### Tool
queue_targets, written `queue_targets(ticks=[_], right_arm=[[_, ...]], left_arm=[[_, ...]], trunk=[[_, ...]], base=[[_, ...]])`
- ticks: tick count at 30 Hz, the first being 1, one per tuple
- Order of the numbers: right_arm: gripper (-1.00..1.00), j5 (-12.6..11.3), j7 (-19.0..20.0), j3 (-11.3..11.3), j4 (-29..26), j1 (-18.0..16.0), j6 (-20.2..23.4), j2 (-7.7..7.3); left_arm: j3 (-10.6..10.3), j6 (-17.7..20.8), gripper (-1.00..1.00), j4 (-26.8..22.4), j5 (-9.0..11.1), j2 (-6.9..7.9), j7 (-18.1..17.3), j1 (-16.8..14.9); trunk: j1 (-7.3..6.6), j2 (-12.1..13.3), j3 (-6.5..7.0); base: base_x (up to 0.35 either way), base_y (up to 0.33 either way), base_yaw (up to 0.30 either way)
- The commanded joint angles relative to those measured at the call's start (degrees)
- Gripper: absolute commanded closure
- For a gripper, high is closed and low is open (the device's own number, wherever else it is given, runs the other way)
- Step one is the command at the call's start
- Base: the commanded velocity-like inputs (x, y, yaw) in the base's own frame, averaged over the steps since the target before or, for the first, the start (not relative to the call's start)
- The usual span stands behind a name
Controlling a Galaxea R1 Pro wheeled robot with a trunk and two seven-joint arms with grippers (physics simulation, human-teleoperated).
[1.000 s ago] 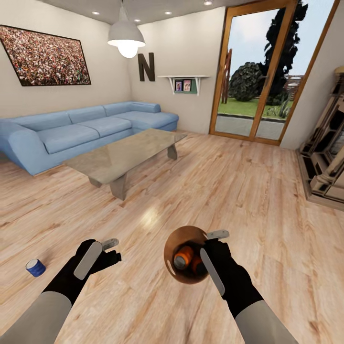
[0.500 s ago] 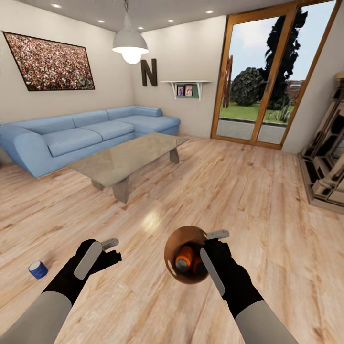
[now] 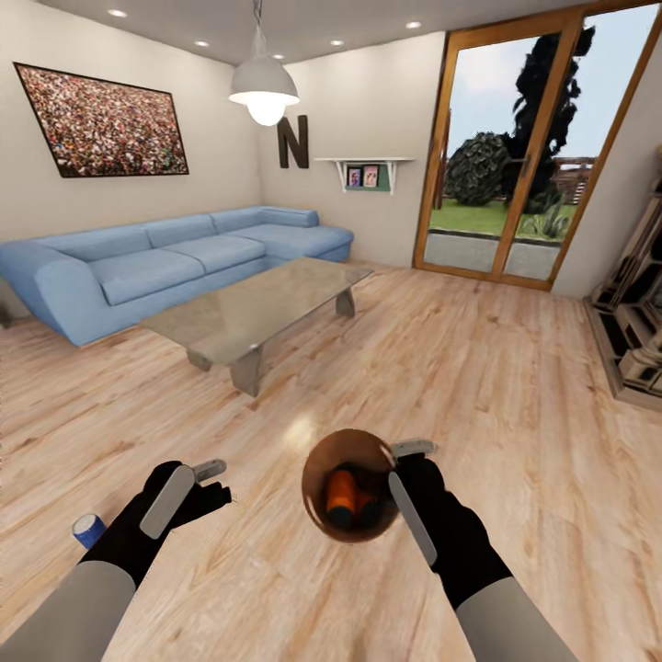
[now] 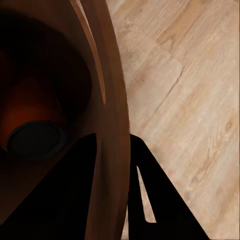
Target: Put the three can of soda from the living room inside the tash can in the kitchen.
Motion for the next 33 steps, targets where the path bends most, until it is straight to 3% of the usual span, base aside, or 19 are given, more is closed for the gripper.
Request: queue_targets(ticks=[1, 2, 5, 8, 11, 13, 15, 18, 23, 28, 33], right_arm=[[1.00, 0.30, 4.06, -0.16, -0.70, 0.00, 0.13, -0.13], [1.00, 0.33, 7.34, -0.28, -1.05, 0.00, 0.13, -0.25], [1.00, 0.36, 11.08, -0.43, -1.08, 0.00, 0.13, -0.56], [1.00, 0.37, 12.65, -0.80, -0.27, -0.01, 0.13, -0.79], [1.00, 0.39, 13.19, -2.28, 1.08, -0.05, 0.13, -0.99], [1.00, 0.44, 13.57, -5.10, 3.50, -0.23, 0.13, -1.15], [1.00, 0.43, 13.67, -6.35, 4.89, -0.39, 0.13, -1.25], [1.00, 0.42, 13.85, -8.08, 8.69, -0.82, 0.13, -2.27], [1.00, 0.43, 14.75, -11.36, 19.39, -4.20, 0.13, -4.14], [1.00, 0.46, 15.01, -12.85, 24.70, -6.11, 0.13, -4.88], [1.00, 0.48, 15.02, -13.13, 25.96, -6.63, 0.13, -4.94]], left_arm=[[0.01, 0.03, -1.00, 0.01, -0.02, 0.07, 0.00, 0.00], [0.01, 0.05, -1.00, 0.02, -0.03, 0.11, 0.00, 0.00], [0.02, 0.07, -1.00, 0.06, -0.08, 0.16, 0.00, 0.00], [-0.02, 0.08, -1.00, 0.10, -0.17, 0.17, -0.02, 0.00], [-0.11, 0.13, -1.00, 0.11, -0.20, 0.18, -0.01, 0.00], [-0.44, 0.16, -1.00, 0.12, -0.22, 0.18, 0.03, 0.00], [-0.65, 0.18, -1.00, 0.12, -0.22, 0.18, 0.05, 0.00], [-0.88, 0.23, -1.00, 0.12, -0.23, 0.24, 0.13, 0.00], [-1.27, 0.63, -1.00, 0.12, -0.17, 0.24, 0.49, 0.00], [-1.50, 0.92, -1.00, 0.15, -0.19, 0.61, 0.52, -0.01], [-1.76, 1.16, -1.00, 0.73, -0.22, 1.15, 0.35, -0.20]], trunk=[[0.00, 0.00, 0.00], [0.00, 0.00, 0.00], [0.00, 0.00, 0.00], [0.00, 0.00, 0.00], [0.00, 0.00, 0.00], [0.00, 0.00, 0.00], [0.00, 0.00, 0.00], [0.00, 0.00, 0.00], [0.00, 0.00, 0.00], [0.00, 0.00, 0.00], [0.00, 0.00, 0.00]], base=[[0.137, 0.297, 0.000], [0.140, 0.298, 0.000], [0.142, 0.298, 0.000], [0.153, 0.298, 0.000], [0.167, 0.298, 0.000], [0.173, 0.298, 0.000], [0.176, 0.298, 0.000], [0.175, 0.297, 0.000], [0.111, 0.220, 0.000], [0.026, 0.173, 0.000], [0.006, 0.290, 0.000]])
